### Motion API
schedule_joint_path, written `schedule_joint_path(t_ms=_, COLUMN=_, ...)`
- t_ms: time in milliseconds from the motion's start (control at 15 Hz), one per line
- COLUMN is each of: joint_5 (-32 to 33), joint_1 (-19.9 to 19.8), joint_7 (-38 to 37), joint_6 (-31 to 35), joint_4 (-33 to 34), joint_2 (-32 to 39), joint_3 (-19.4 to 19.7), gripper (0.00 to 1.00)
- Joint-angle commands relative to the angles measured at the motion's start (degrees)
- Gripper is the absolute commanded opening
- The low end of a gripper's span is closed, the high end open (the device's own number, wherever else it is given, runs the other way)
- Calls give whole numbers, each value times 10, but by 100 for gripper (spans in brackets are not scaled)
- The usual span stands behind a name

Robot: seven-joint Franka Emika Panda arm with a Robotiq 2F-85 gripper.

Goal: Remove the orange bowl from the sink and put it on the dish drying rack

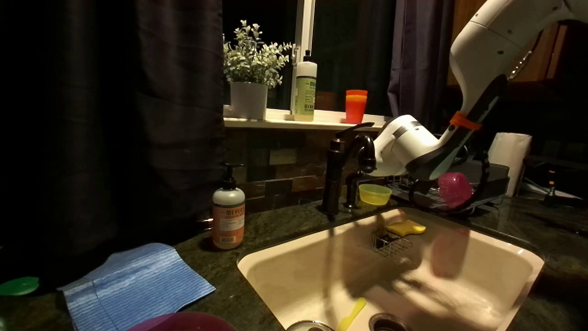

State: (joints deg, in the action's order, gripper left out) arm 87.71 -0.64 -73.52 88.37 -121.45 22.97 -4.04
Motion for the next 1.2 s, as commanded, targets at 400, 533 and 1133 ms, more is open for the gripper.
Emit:
schedule_joint_path(t_ms=400, joint_5=-29, joint_1=-6, joint_7=32, joint_6=55, joint_4=6, joint_2=3, joint_3=1, gripper=100)
schedule_joint_path(t_ms=533, joint_5=-34, joint_1=-6, joint_7=46, joint_6=68, joint_4=7, joint_2=4, joint_3=2, gripper=100)
schedule_joint_path(t_ms=1133, joint_5=-45, joint_1=-5, joint_7=70, joint_6=92, joint_4=4, joint_2=-6, joint_3=3, gripper=100)
